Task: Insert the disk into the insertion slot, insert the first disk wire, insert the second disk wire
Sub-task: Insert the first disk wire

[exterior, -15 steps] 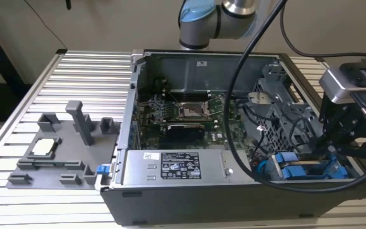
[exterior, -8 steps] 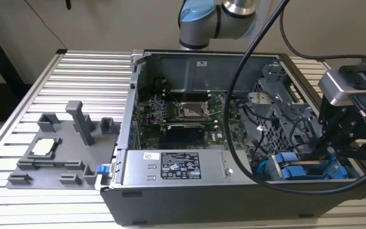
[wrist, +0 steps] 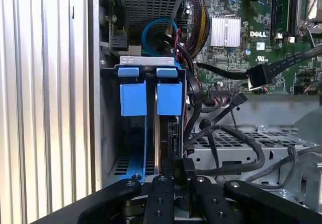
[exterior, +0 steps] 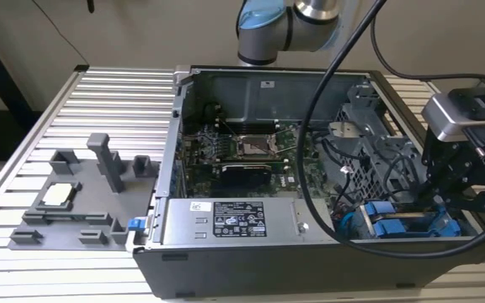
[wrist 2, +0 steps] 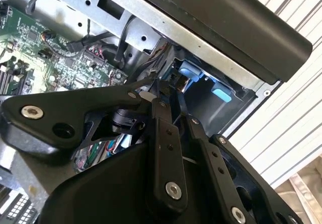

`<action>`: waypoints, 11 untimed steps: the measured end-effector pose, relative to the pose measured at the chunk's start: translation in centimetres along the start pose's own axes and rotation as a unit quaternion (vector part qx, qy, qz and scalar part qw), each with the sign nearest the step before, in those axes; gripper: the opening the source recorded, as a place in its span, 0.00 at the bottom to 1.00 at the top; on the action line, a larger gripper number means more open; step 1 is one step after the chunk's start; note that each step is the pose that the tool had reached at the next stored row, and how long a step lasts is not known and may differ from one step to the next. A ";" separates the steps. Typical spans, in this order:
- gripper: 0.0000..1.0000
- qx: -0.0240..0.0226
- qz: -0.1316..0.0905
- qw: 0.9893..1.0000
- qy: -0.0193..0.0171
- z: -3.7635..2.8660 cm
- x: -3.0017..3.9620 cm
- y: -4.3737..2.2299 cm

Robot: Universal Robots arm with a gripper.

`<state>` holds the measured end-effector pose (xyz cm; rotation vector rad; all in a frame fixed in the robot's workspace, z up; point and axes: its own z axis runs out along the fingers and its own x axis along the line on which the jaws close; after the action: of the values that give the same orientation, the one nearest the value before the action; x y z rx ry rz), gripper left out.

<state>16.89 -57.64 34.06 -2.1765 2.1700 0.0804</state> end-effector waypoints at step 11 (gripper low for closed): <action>0.19 0.000 0.000 1.000 0.000 0.13 0.00 -0.03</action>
<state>16.92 -57.62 33.93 -2.1751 2.1705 0.0812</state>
